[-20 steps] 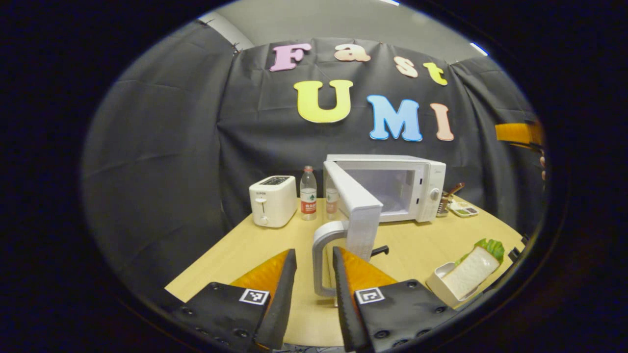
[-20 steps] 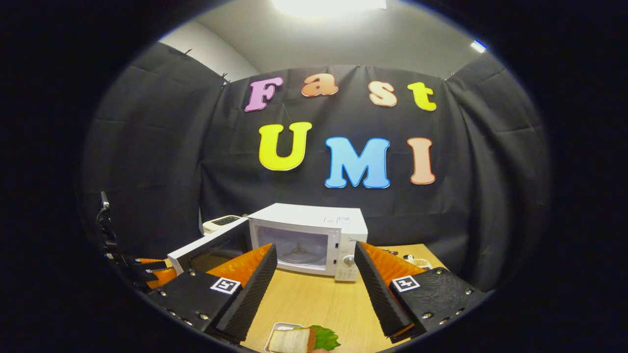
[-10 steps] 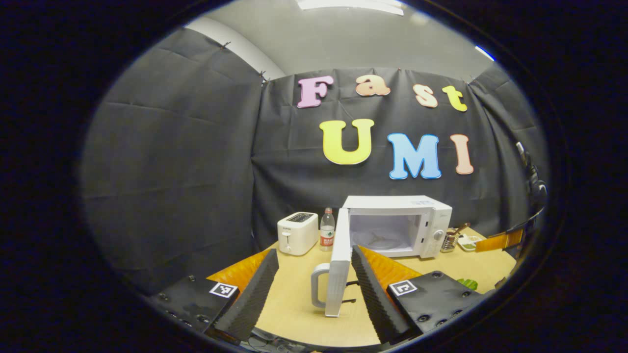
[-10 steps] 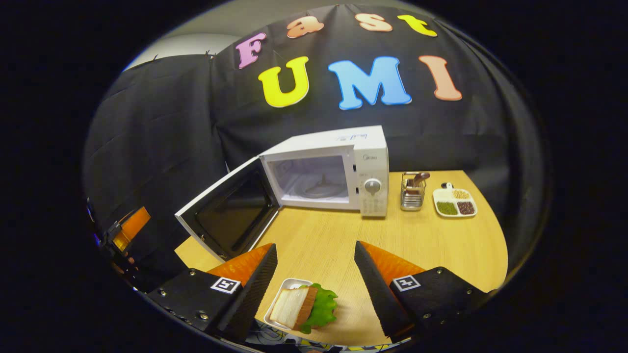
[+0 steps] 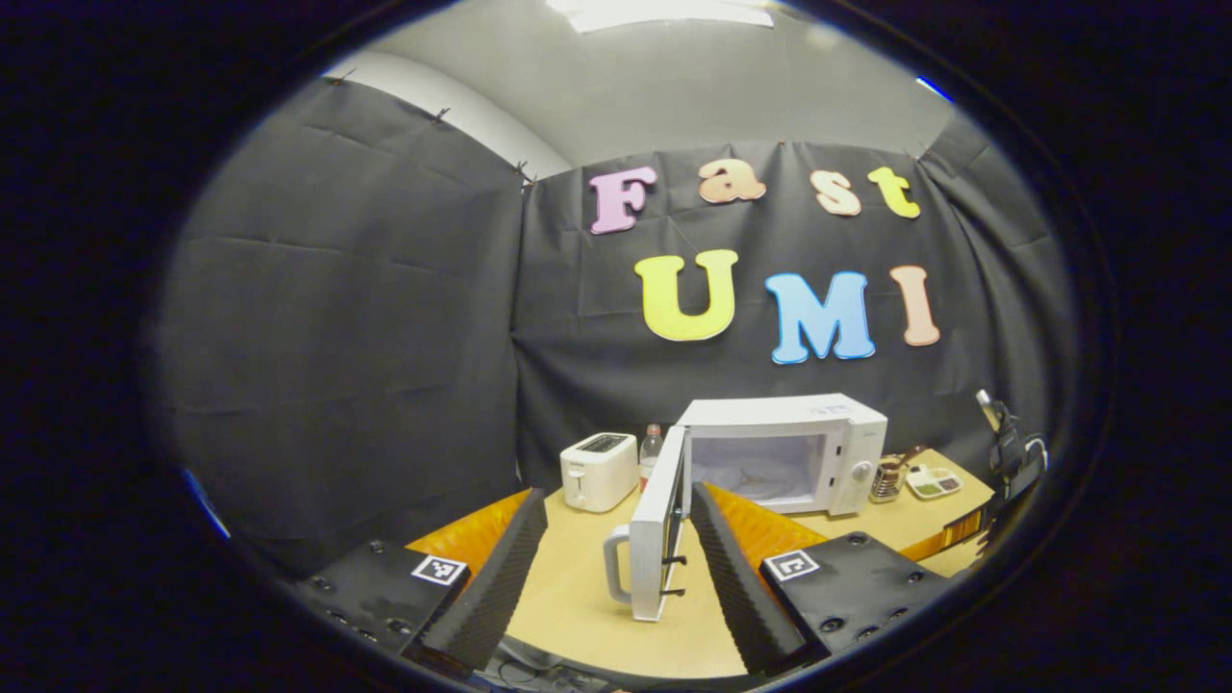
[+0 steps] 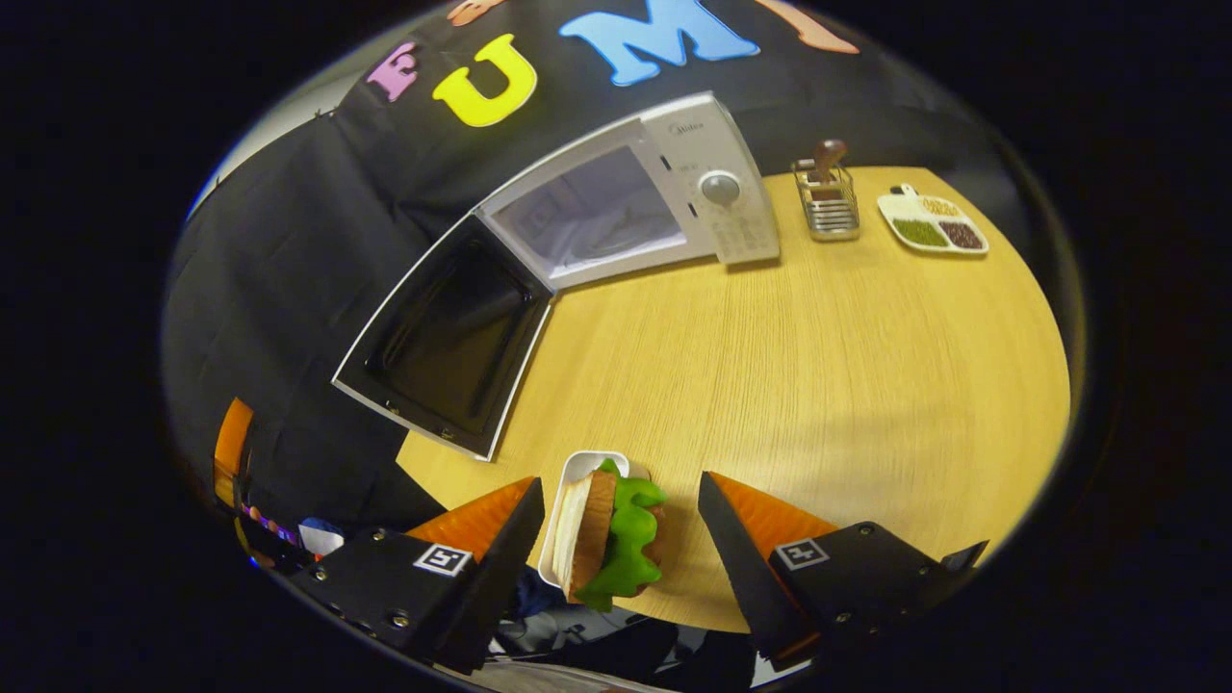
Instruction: Open the microwave oven with the left hand, put the food in, and close the microwave oven.
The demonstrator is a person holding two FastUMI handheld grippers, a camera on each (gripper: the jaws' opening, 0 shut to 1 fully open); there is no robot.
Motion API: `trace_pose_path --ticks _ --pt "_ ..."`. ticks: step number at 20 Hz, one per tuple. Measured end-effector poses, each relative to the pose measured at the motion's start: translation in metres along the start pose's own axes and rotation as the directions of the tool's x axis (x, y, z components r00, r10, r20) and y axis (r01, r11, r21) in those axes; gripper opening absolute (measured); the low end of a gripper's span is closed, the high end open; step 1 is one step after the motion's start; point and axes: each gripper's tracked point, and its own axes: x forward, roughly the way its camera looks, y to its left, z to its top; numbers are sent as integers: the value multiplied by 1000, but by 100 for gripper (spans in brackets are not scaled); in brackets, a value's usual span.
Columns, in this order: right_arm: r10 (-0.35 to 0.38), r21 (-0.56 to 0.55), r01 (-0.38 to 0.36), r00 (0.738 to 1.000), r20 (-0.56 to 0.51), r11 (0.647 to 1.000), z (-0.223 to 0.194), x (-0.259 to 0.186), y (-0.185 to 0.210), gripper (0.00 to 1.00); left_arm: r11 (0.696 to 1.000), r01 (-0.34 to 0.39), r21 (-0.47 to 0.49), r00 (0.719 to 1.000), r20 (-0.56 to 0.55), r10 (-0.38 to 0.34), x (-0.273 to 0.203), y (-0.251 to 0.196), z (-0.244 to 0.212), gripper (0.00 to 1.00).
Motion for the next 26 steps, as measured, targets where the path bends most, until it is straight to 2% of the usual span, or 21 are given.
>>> trace_pose_path --ticks 4,7,11,13,14,15,16,18,19,23,26 --pt "34 42 -30 996 -82 999 -17 8 1 99 999 -44 -27 999 7 44 -11 6 0 96" --pt "48 59 -40 990 -131 997 -28 17 3 99 998 -62 -14 998 1 62 -18 9 -2 96" --pt "83 145 -58 982 -170 988 -38 29 11 94 996 -94 -10 995 17 94 -24 13 4 96" --pt "106 186 -65 970 -217 980 -48 32 15 81 994 -112 -16 993 23 112 -29 16 5 96" --pt "109 191 -64 966 -233 980 -51 31 14 81 993 -119 -20 993 24 119 -29 17 6 96" --pt "112 207 -67 971 -212 976 -47 35 15 76 992 -121 -22 992 20 121 -30 15 5 97" --pt "123 207 -80 972 -201 975 -42 32 17 51 992 -122 -21 992 16 122 -31 13 3 96" --pt "124 191 -87 973 -195 978 -45 31 16 49 993 -120 -8 993 13 120 -33 12 4 97" --pt "133 186 -95 970 -204 978 -46 33 19 34 993 -117 1 993 12 117 -33 10 6 96" --pt "145 154 -116 972 -186 981 -44 25 24 35 994 -105 34 994 40 104 -25 9 25 96" --pt "177 185 -146 971 -161 972 -29 13 35 34 997 -60 41 996 69 57 -7 4 39 96"
